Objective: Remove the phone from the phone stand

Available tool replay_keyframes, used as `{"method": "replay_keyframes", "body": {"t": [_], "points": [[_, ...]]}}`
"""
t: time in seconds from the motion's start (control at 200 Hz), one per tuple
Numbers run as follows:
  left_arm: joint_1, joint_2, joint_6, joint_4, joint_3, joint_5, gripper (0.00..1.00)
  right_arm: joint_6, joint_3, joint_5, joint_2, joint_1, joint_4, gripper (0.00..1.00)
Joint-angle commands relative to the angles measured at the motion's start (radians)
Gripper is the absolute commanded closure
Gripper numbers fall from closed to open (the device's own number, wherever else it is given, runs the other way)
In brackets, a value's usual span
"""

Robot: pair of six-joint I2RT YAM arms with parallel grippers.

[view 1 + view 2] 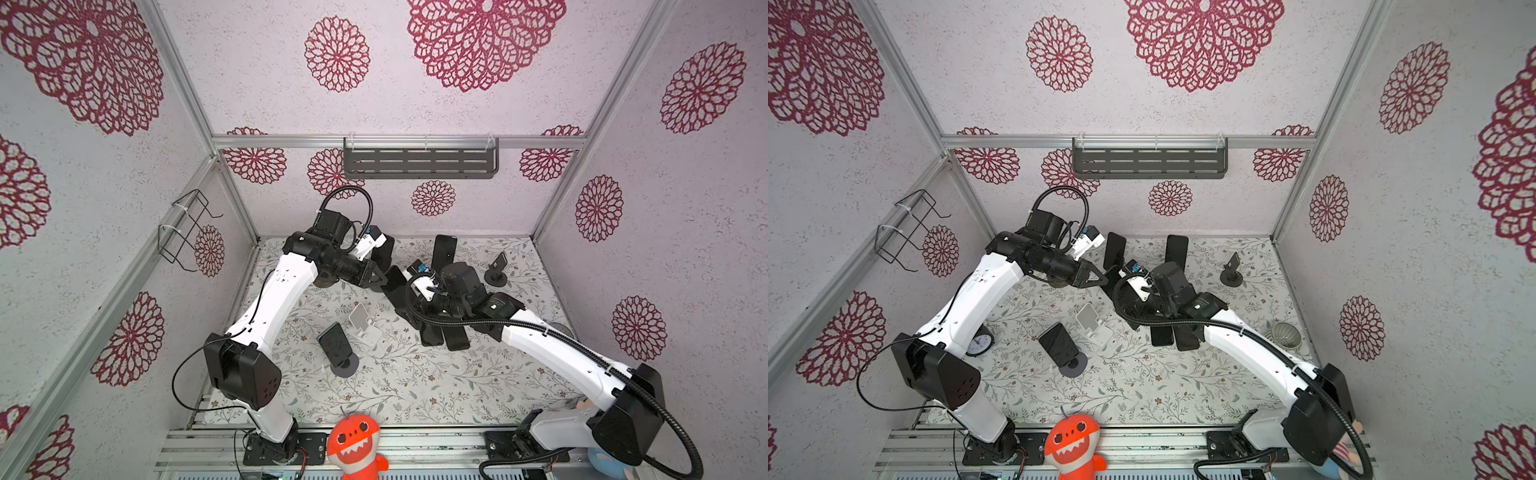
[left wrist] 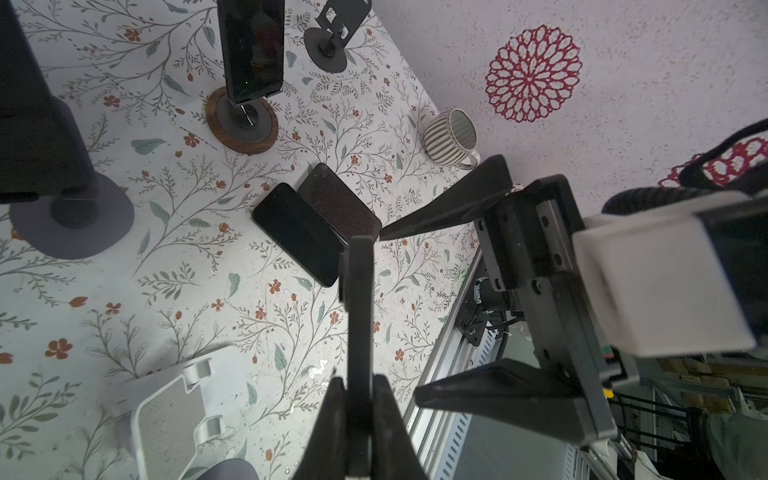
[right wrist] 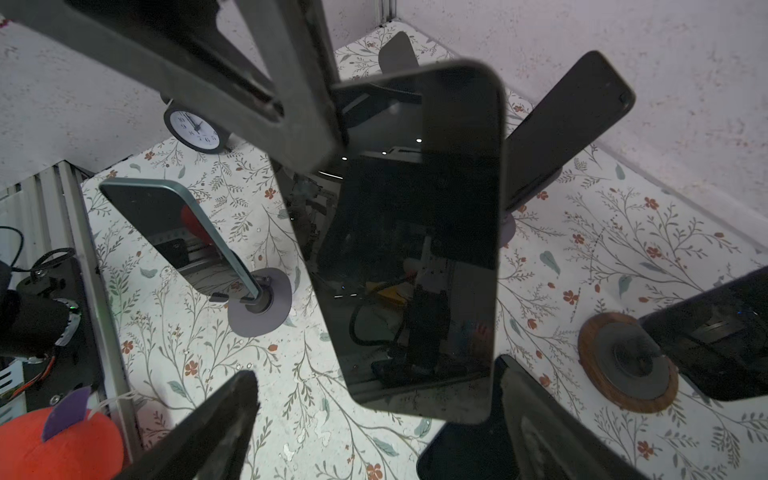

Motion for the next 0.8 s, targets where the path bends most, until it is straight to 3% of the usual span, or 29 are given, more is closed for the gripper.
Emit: {"method": "replay_keyframes", "body": {"t": [0.0, 0.315, 0.645, 0.796], "points": [[-0.009, 0.004, -0.001, 0.022, 0.034, 0.043, 1.00, -0.031, 0.053, 0.059, 0.043, 0.011, 0.038, 0.07], [-0.012, 0.001, -0.003, 0.031, 0.028, 0.040, 1.00, -0.039, 0.080, 0.169, 0.103, 0.053, 0.073, 0.19], [-0.010, -0.005, 0.003, 0.045, 0.008, 0.027, 0.97, -0.005, 0.045, 0.222, 0.068, 0.062, 0.137, 0.44], [-0.009, -0.019, 0.002, 0.068, -0.009, 0.020, 0.63, 0.010, 0.055, 0.230, 0.071, 0.060, 0.122, 0.48]]}}
